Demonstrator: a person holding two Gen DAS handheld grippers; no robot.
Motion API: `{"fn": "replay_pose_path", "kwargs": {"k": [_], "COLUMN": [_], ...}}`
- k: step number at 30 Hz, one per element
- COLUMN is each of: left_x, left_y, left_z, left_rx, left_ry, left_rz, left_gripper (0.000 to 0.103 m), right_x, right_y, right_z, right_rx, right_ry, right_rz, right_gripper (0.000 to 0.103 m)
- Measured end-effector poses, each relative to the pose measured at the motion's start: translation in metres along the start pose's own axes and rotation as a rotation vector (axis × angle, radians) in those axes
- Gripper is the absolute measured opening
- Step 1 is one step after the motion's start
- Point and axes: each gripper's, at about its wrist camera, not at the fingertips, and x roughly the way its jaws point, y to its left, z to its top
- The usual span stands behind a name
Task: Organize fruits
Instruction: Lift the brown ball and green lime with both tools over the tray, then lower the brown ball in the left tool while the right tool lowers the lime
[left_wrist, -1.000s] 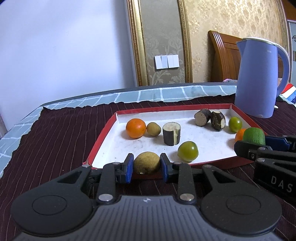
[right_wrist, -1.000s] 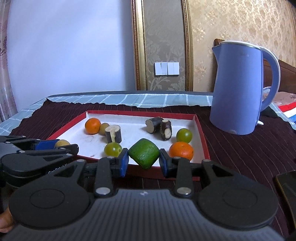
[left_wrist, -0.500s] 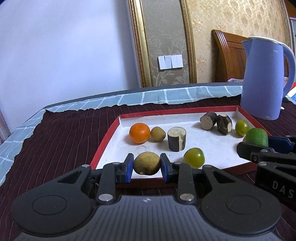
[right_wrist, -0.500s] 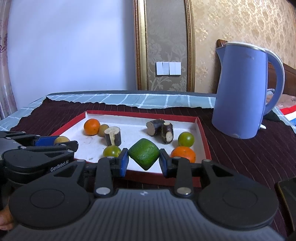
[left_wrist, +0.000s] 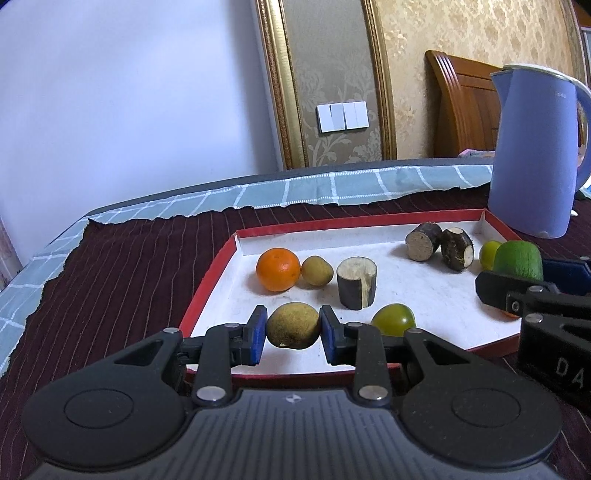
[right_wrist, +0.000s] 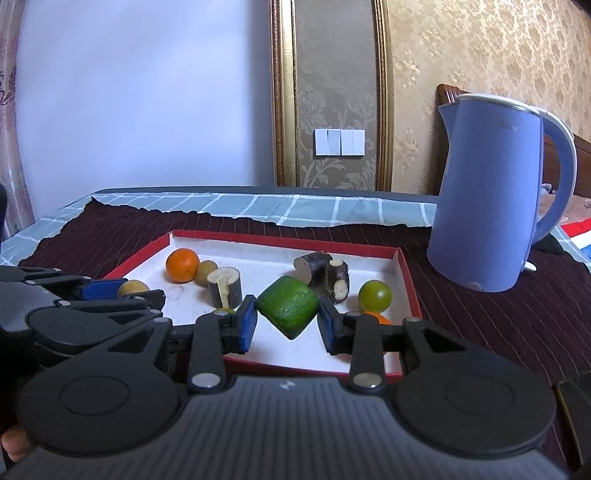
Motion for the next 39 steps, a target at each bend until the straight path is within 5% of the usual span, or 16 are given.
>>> {"fn": "replay_pose_path", "kwargs": {"k": [17,39], "left_x": [0.025,0.051], "left_y": [0.003,0.0], "left_z": [0.014,0.03], "left_rx": [-0.021,-0.041], "left_ry": [0.038,-0.021], "left_rz": [0.024,0.054], "left_gripper": [0.03,0.03], "right_x": [0.016,0.048], "right_y": [-0.006,-0.015], "right_z": [0.009,0.012], "right_rx": [0.004,0.034], "right_ry": [0.008,0.014], "right_rz": [-0.008,-0.023], "right_gripper": [0.033,0.033]}}
